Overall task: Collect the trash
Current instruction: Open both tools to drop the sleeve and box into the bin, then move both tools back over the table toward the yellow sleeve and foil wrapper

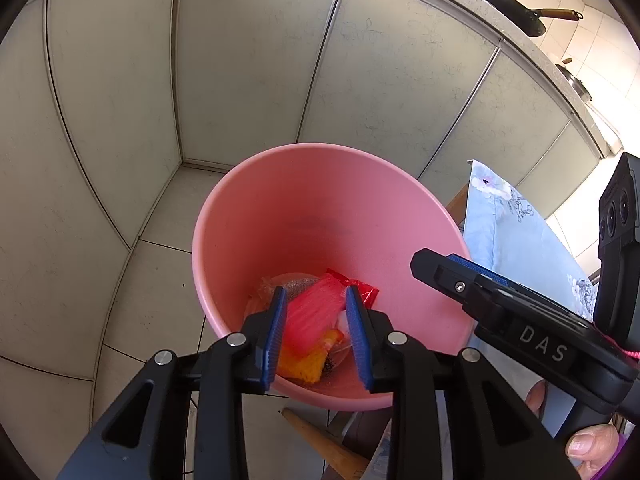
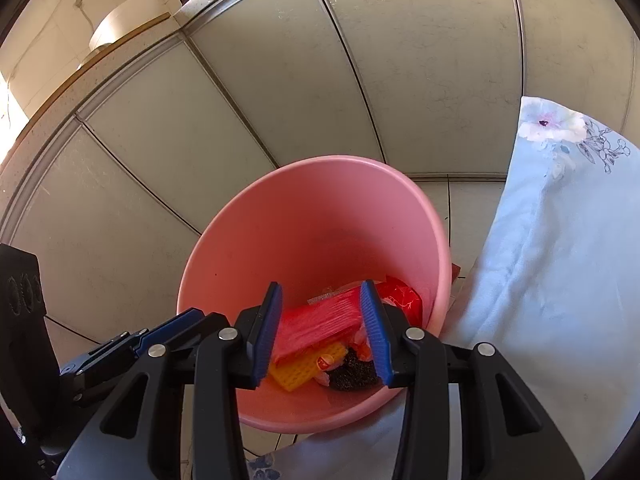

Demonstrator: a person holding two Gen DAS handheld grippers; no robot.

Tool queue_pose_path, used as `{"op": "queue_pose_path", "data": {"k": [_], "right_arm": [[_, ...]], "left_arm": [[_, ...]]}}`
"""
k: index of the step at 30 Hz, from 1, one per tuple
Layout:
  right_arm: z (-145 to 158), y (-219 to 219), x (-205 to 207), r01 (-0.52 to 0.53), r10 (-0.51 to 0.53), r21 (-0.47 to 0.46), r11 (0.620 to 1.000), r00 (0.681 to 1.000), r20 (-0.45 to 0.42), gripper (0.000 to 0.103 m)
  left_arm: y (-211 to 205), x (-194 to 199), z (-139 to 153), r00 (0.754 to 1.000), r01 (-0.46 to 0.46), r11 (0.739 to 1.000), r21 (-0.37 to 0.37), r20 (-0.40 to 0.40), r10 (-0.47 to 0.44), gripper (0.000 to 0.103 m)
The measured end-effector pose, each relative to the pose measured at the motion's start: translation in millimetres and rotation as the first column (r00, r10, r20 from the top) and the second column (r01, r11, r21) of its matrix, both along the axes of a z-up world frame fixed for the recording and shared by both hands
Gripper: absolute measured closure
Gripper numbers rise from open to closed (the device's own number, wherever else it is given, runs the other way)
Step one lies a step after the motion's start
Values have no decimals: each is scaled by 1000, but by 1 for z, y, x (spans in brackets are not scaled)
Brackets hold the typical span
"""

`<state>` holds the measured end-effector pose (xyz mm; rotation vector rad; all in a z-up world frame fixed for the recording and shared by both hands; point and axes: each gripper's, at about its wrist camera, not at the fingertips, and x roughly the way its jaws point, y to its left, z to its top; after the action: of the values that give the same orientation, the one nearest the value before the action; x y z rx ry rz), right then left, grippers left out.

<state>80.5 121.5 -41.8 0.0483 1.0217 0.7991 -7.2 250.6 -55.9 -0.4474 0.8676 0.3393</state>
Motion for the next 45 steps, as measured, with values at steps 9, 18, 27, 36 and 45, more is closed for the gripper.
{"op": "queue_pose_path", "data": {"k": [9, 18, 27, 36, 45], "right_arm": [[1, -19, -3, 21, -21, 3, 1000, 1000, 3, 61], [6, -37, -7, 39, -39, 11, 999, 999, 8, 61], [13, -67, -12, 73, -74, 17, 997, 997, 23, 62], [16, -100, -9, 127, -128, 28, 991, 992, 15, 61], [19, -138, -9, 201, -200, -26, 979, 978, 55, 62]], "left_arm": [[-7, 1, 5, 1000, 4, 1000, 10, 1, -4, 74], [-20, 2, 14, 1000, 23, 999, 28, 8, -23, 74], [-40, 4, 23, 998, 63, 997, 50, 20, -64, 74], [-58, 6, 32, 995, 98, 992, 74, 23, -100, 74], [-85, 15, 34, 987, 156, 984, 89, 13, -157, 74]]}}
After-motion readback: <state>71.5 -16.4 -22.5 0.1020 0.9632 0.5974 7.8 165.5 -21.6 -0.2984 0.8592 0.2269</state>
